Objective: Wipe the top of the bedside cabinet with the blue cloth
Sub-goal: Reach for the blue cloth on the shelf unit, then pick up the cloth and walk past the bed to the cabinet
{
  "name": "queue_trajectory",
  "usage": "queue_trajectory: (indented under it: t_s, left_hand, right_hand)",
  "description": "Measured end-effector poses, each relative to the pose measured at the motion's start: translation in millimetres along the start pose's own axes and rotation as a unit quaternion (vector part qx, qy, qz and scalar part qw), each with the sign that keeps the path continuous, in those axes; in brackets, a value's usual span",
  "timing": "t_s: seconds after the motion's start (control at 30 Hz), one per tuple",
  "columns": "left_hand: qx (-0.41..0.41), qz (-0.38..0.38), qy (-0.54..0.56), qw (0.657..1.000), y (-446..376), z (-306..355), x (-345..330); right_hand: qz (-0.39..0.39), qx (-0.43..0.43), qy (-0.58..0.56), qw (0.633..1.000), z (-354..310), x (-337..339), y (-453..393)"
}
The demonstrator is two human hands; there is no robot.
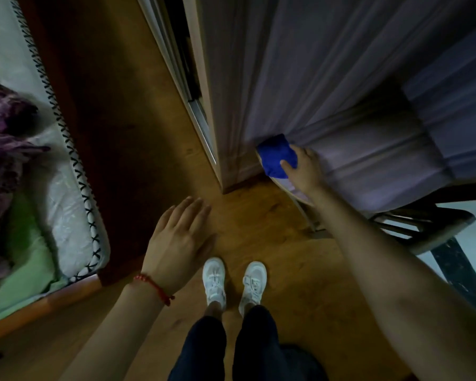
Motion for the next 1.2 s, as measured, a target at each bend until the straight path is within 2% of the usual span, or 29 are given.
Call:
queue_trajectory:
  t_s: [0.1,0.33,0.5,0.73,0.87,0.97,1.2]
  left_hand:
    - [0.002,0.004,0.005,1.0,-5,-7,-9]
    - [0.033,-0.013,0.013,0.999,-9,-19,-26]
    - [0.038,0.005,0.013,0.999,-12,-23,-30]
    - [0.037,0.026,0.026,0.999,-1,-27,-15]
    - [0.053,0.01,0.029,0.998,15,-30,-2]
    - [0.07,0.01,0.038,0.997,29,-29,15]
    - [0.103,0.059,0.054,0.991,74,-30,59]
  right_hand:
    - [0.0,-0.017,-0.003,1.0,3,-12,-25]
    - [-0.005,-0.022,-0.089,0.996,5,-34,-40]
    - [0.003,-0.066,-0.164,0.984,0,-31,-38]
    - [0.02,-0.046,-0.238,0.97,-19,-15,-3]
    - [0.018,0.008,-0.213,0.977,-39,11,41]
    - [0.022,0.053,-0.153,0.987,-56,30,77]
    - [0.023,0.136,-0.061,0.989,-106,68,148]
Point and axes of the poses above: each hand's wrist, its own y-axis away from the middle knuckle, its own x-axis out of the back of the hand, z = x × y, the point moved 1 cm from there along -y, towards the middle knuckle, and after that the axes turned 4 degrees about y, right-handed, at the moved point
